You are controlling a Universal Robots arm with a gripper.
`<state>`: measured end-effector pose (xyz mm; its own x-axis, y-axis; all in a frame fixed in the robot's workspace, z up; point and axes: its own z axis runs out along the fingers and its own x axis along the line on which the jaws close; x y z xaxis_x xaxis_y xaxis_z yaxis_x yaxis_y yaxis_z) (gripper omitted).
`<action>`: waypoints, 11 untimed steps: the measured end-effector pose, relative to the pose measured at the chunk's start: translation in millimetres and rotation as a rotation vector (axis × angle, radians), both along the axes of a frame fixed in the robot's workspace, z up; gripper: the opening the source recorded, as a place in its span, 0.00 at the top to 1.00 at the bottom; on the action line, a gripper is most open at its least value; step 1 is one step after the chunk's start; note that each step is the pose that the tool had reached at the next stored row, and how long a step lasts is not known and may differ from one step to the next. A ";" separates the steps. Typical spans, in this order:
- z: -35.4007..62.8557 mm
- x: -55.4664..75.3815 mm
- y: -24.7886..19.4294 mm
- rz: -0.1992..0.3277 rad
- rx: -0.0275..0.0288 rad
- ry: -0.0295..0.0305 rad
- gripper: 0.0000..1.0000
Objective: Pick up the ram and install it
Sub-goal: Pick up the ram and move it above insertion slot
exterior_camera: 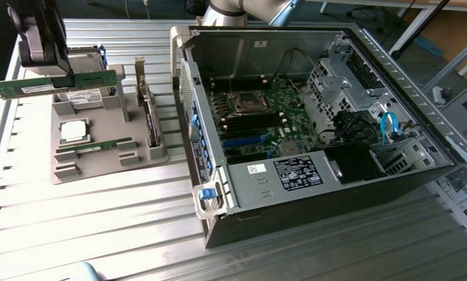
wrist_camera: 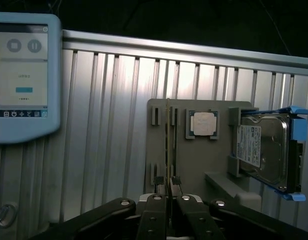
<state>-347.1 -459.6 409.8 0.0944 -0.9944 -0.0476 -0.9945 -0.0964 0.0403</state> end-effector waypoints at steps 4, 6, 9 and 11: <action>-0.1 7.4 0.0 0.000 0.0001 -0.0001 0.87; 0.0 11.8 0.0 0.000 0.0000 0.0000 0.87; 0.0 18.6 0.0 0.000 0.0000 0.0000 0.87; 0.0 23.7 0.0 0.000 0.0000 0.0000 0.87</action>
<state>-323.4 -459.6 409.7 0.0944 -0.9944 -0.0476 -0.9945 -0.0963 0.0402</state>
